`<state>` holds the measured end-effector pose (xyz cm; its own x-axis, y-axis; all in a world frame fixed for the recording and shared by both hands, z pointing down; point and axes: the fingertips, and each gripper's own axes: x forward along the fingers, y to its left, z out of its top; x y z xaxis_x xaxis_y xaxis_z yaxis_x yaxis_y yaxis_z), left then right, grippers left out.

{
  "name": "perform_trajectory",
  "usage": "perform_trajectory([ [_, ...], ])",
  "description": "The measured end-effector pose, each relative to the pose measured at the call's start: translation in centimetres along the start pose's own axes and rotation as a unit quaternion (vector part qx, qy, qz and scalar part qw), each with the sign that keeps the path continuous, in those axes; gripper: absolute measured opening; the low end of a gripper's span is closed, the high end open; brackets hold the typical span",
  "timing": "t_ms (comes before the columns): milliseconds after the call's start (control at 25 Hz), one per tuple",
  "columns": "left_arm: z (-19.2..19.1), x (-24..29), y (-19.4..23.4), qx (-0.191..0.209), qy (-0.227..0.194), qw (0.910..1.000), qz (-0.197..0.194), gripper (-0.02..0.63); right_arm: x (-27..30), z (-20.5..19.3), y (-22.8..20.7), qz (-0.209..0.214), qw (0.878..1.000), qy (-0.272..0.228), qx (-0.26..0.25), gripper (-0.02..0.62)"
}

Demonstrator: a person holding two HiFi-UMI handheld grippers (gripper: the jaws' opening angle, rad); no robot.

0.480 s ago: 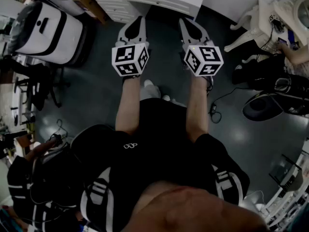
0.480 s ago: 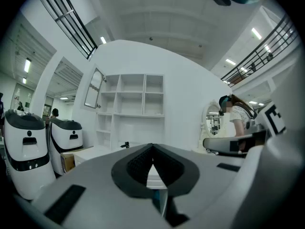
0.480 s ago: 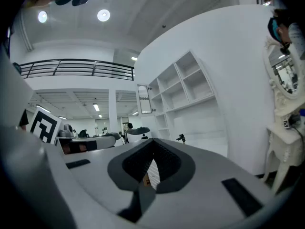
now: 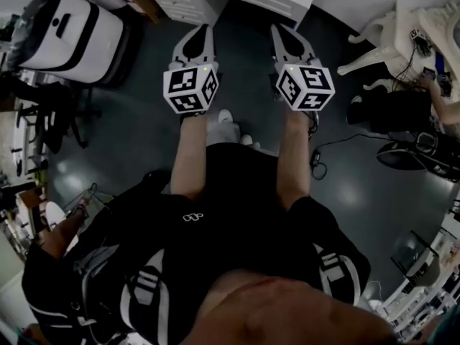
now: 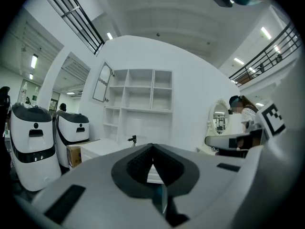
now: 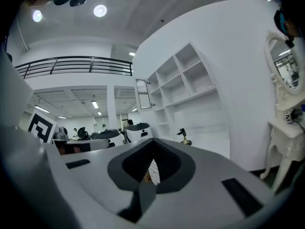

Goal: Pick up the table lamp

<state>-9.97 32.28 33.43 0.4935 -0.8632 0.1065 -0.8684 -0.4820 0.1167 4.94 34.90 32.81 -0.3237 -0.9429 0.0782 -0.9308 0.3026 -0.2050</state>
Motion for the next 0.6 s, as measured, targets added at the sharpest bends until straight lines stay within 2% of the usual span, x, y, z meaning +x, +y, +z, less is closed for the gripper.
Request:
perform_trajectory([
  [280,-0.4,2.3,3.5,-0.015,0.011,0.9998,0.005,0.008,4.2,-0.7,-0.3,-0.011,1.000,0.013,0.008,0.018],
  [600,-1.6,5.4,7.0,-0.028,0.028,0.9989,0.025,0.009,9.0,-2.0,-1.2,-0.003,0.999,0.033,0.019,0.018],
])
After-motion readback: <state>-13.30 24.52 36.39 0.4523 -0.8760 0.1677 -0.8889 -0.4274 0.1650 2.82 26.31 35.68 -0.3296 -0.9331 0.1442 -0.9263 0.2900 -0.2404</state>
